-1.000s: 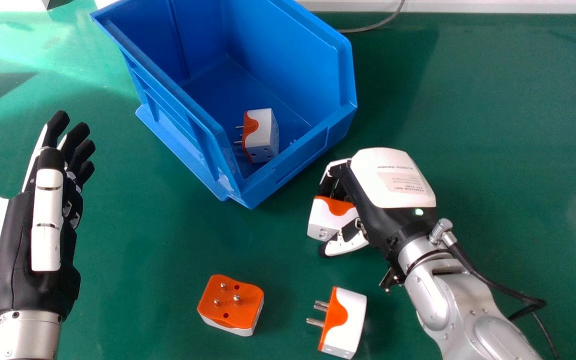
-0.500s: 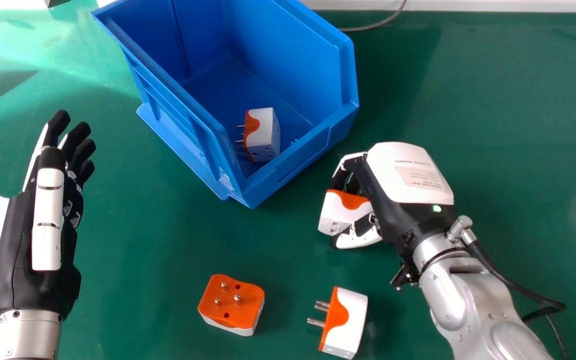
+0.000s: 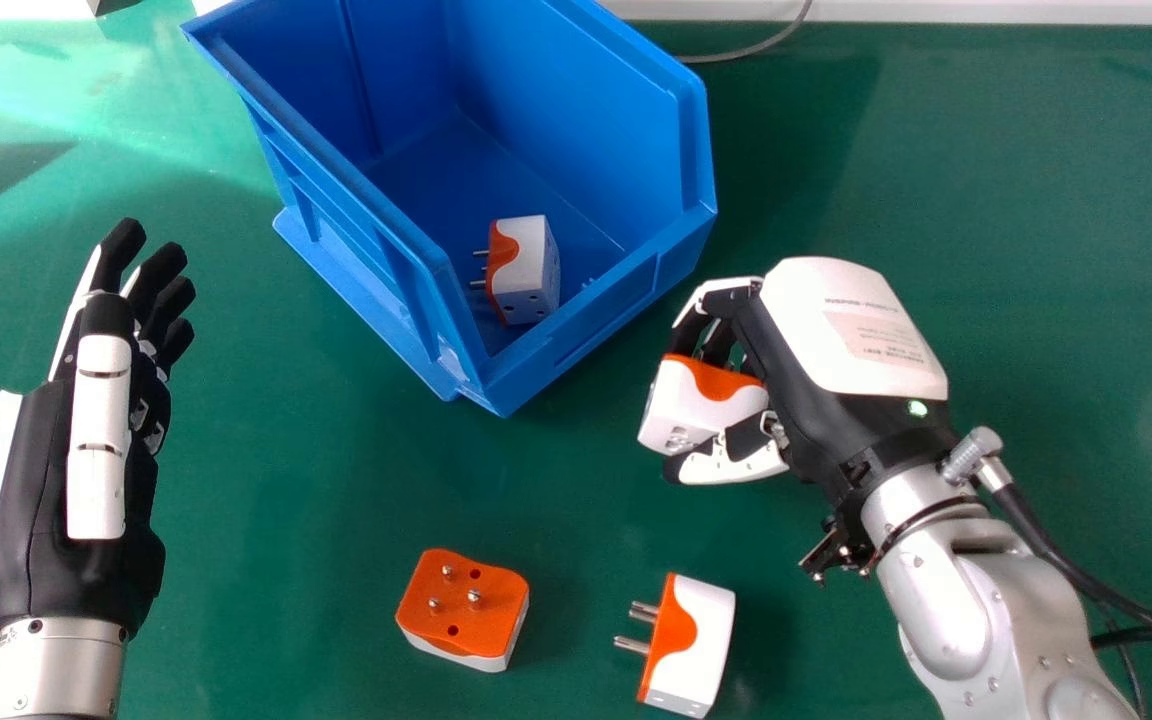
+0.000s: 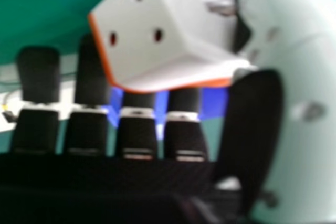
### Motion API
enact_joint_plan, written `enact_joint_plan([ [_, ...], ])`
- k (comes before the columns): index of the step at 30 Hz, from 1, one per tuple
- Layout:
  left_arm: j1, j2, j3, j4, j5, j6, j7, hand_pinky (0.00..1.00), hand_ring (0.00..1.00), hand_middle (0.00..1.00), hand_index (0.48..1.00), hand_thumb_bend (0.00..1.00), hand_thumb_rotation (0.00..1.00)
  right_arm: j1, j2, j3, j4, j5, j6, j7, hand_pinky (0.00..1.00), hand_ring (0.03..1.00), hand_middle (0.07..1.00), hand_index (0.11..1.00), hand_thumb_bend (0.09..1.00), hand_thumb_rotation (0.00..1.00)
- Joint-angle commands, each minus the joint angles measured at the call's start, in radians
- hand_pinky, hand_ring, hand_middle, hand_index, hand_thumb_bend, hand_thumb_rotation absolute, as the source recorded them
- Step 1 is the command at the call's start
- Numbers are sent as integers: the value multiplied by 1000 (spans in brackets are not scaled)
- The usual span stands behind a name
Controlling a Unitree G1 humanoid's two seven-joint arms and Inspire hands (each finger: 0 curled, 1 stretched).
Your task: Pick all objects and put in blue box
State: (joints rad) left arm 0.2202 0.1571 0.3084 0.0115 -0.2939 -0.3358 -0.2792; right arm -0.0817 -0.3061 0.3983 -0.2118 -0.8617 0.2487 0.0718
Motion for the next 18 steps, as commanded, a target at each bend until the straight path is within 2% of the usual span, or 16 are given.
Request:
enact_joint_plan([
  [1,-2,8,4,-24,-4,-6,0,949,936,935,948,503,946,10,-3,-13,-79,-19,-5,9,297,393,520,537,502,0],
  [8,0,10,3,-20,-5,-8,-8,950,937,937,950,498,949,47,-6,-26,-225,-41,21,90,289,384,508,549,500,0],
  [11,-2,8,1,-22,0,-5,-3,949,940,941,955,496,950,55,-4,-32,-285,-43,27,122,285,379,499,555,499,0],
  [15,-5,3,-2,-25,-5,-1,0,946,940,944,960,495,951,53,8,-36,-358,-51,31,161,271,370,486,560,498,0],
  [18,-6,5,-4,-22,1,-7,1,943,939,945,962,495,949,42,16,-39,-397,-60,20,180,263,364,478,564,497,0],
])
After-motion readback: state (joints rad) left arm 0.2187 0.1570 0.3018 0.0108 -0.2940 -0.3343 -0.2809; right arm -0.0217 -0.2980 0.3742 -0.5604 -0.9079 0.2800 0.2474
